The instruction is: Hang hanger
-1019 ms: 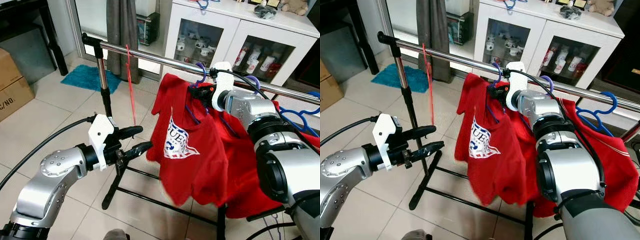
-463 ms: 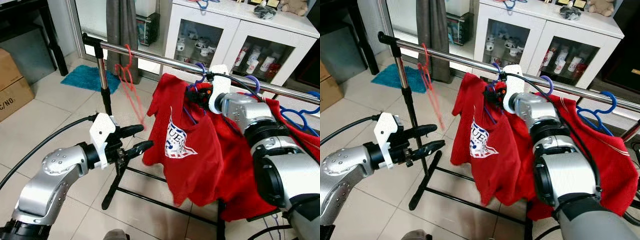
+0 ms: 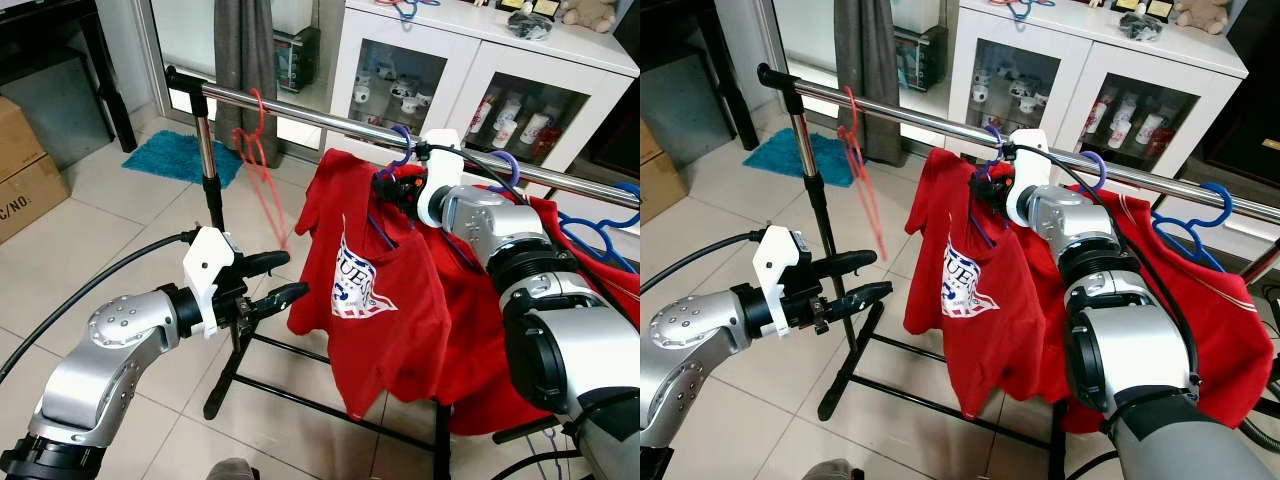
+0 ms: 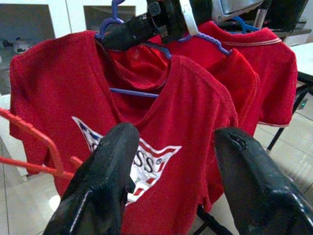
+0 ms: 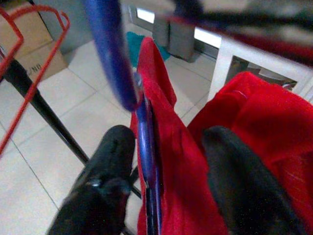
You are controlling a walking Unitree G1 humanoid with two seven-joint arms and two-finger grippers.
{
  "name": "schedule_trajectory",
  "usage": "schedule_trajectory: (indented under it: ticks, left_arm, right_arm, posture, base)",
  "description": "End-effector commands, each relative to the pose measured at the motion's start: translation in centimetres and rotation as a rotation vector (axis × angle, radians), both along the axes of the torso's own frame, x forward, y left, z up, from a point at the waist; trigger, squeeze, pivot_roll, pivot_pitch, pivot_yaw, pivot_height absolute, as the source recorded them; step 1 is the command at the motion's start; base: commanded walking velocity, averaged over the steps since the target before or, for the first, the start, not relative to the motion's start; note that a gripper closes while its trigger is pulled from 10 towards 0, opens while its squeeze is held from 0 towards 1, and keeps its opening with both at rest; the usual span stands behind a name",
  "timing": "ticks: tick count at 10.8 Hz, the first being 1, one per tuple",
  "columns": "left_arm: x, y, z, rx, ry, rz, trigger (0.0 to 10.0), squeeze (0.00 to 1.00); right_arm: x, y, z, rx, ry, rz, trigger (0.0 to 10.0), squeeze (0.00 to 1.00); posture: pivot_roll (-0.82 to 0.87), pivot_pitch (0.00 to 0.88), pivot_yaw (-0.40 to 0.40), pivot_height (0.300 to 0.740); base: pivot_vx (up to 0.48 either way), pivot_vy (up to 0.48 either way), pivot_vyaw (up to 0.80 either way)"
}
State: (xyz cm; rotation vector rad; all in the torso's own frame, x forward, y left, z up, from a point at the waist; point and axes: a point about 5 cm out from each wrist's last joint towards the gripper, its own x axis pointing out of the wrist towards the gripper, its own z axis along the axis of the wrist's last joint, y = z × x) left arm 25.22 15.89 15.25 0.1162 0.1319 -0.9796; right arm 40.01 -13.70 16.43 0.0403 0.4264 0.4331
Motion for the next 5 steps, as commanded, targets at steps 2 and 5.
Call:
schedule_trajectory:
  ticks: [2, 5]
  left_arm:
    - [0.14, -0.41, 0.18, 0.008, -0.016, -0.019, 10.0, 0.0]
    - [0.12, -0.51, 0.17, 0.012, -0.02, -0.022, 10.0, 0.0]
  right_arm:
    - [-0.39, -0.4, -1.15, -0.042, 0.047, 0.001, 0.0, 0.0]
    - [-0.4, -0.25, -1.14, -0.043, 0.04, 0.012, 0.0, 0.0]
  posture:
    - [0.13, 0.0, -0.097, 0.74]
    - [0.13, 0.0, -0.1, 0.74]
  base:
    - [0.0, 0.0, 0.0]
    - [0.0, 0.0, 0.0]
